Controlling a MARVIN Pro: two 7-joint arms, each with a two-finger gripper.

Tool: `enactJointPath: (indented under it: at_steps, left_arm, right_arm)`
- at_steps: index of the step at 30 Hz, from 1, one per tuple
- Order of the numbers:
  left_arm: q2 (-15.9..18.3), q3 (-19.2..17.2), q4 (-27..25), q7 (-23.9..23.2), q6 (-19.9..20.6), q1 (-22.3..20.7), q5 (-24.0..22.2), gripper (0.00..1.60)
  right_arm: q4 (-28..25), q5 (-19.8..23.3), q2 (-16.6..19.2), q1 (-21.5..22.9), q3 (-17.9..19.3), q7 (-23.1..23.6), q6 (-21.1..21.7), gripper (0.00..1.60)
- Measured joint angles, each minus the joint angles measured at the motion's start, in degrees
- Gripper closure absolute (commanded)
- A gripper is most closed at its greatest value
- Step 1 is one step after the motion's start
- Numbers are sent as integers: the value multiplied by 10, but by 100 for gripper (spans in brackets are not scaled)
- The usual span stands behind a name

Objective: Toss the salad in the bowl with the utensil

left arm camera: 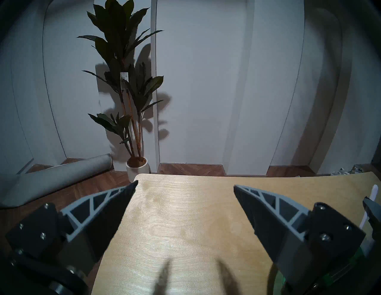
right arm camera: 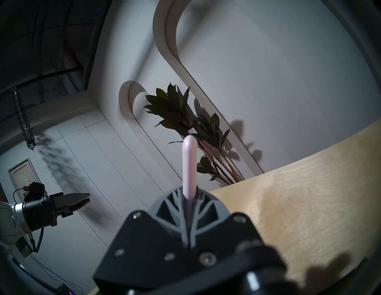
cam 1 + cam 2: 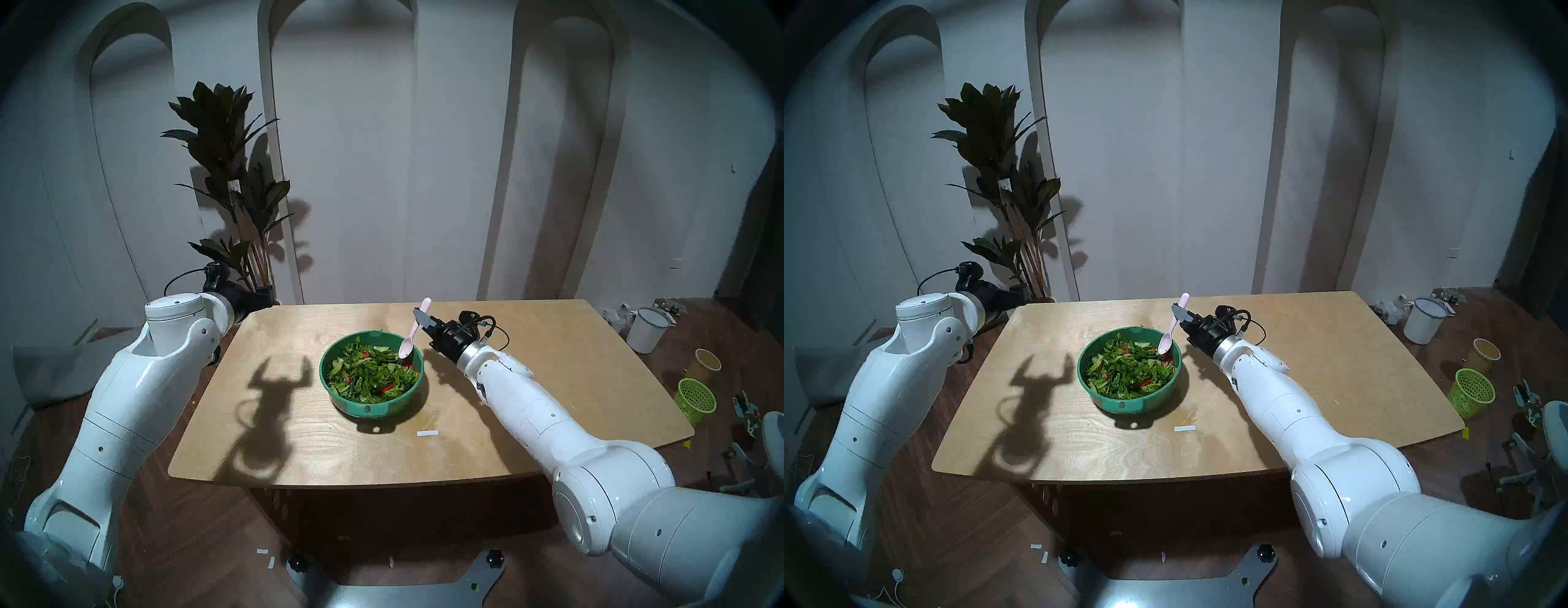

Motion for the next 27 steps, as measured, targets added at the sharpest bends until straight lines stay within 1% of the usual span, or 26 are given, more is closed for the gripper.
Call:
enactJointPath:
  at_steps: [13, 27]
  left_arm:
    - [0, 0, 0, 0, 0, 0, 1, 0]
    - [0, 0, 0, -1, 0, 0, 1, 0]
  right_arm:
    - [58, -12, -14, 22, -11, 32, -30, 160]
    - [102, -21, -28, 40, -19, 54, -66, 160]
